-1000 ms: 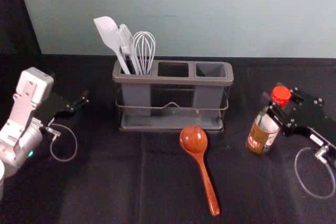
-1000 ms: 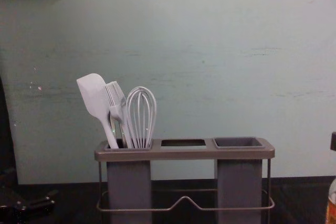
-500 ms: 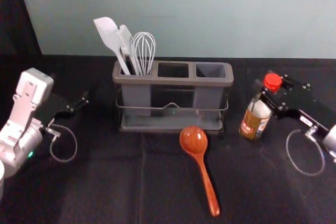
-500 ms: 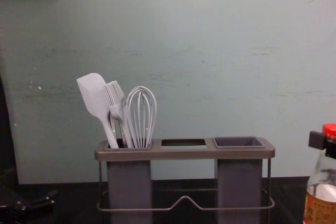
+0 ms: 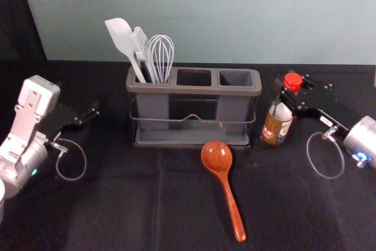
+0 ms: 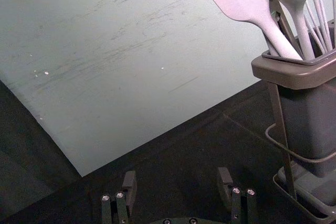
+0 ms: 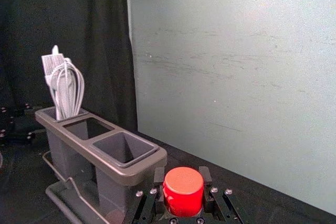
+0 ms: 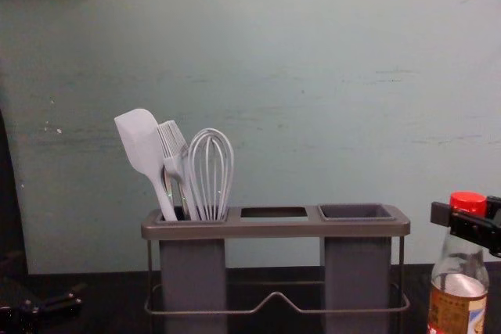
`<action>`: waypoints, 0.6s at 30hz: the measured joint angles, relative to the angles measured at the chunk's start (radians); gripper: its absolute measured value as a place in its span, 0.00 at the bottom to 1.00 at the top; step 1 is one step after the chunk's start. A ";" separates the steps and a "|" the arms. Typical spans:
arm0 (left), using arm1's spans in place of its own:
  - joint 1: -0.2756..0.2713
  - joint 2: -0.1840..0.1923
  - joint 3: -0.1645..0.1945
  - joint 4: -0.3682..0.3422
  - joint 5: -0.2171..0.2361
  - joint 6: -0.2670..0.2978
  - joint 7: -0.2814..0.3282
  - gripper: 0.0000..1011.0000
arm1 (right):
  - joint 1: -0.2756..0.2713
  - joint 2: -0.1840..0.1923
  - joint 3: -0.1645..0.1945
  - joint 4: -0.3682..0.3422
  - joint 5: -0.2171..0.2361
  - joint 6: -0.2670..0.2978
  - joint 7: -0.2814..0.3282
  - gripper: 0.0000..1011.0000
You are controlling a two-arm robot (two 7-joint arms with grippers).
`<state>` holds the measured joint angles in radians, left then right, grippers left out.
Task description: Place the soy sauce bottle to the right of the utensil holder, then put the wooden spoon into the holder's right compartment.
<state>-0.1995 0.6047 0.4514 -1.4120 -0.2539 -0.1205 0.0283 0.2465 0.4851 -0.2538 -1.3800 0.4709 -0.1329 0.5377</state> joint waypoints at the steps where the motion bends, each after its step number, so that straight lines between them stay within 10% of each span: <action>1: 0.000 0.000 0.000 0.000 0.000 0.000 0.000 0.99 | 0.005 -0.003 -0.002 0.006 -0.001 0.000 0.000 0.39; 18: 0.000 0.000 0.000 0.000 0.000 0.000 0.000 0.99 | 0.050 -0.040 -0.022 0.062 -0.021 -0.024 -0.002 0.39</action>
<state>-0.1995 0.6047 0.4514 -1.4120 -0.2539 -0.1205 0.0283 0.2962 0.4453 -0.2756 -1.3180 0.4503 -0.1572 0.5353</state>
